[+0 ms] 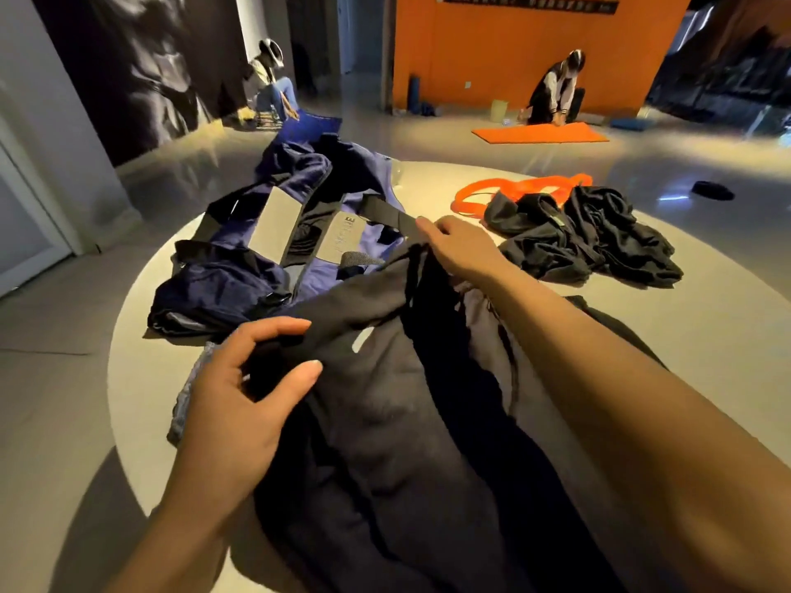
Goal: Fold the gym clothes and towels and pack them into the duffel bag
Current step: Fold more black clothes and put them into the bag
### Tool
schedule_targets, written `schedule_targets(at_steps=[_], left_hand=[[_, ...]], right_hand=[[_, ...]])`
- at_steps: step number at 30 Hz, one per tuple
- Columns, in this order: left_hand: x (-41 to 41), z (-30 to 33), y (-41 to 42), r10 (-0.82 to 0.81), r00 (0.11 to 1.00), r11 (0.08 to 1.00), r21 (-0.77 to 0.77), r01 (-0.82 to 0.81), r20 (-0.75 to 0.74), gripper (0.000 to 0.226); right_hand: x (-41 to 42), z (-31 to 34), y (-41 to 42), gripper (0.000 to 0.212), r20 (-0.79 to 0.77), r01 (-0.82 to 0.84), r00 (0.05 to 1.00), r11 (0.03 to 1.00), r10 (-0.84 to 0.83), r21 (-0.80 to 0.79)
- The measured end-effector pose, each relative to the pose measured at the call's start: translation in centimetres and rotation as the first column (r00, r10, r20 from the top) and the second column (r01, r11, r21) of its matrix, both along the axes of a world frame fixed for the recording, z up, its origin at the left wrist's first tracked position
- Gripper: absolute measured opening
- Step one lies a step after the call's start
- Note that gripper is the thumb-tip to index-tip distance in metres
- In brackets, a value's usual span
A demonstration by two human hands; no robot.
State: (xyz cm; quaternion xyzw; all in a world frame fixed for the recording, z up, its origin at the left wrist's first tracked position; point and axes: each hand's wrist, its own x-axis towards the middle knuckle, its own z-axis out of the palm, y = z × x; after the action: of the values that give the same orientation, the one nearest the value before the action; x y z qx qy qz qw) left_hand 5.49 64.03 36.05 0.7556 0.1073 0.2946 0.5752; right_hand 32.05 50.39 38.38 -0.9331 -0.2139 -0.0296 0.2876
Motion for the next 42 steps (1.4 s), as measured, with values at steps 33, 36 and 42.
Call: schedule_targets(at_steps=[33, 36, 42], left_hand=[[5.5, 0.7, -12.9, -0.622, 0.747, 0.717, 0.212, 0.664, -0.234, 0.02], [6.2, -0.3, -13.1, -0.61, 0.761, 0.657, 0.395, 0.642, -0.222, 0.026], [6.4, -6.8, -13.8, -0.368, 0.636, 0.096, 0.653, 0.751, -0.678, 0.094]], right_hand=[[-15.6, -3.6, -27.1, 0.036, -0.193, 0.426, 0.89, 0.904, -0.412, 0.035], [-15.3, -4.0, -28.8, 0.036, -0.077, 0.507, 0.857, 0.861, -0.509, -0.051], [-15.7, -8.0, -30.3, 0.037, -0.025, 0.498, 0.847, 0.809, -0.531, -0.312]])
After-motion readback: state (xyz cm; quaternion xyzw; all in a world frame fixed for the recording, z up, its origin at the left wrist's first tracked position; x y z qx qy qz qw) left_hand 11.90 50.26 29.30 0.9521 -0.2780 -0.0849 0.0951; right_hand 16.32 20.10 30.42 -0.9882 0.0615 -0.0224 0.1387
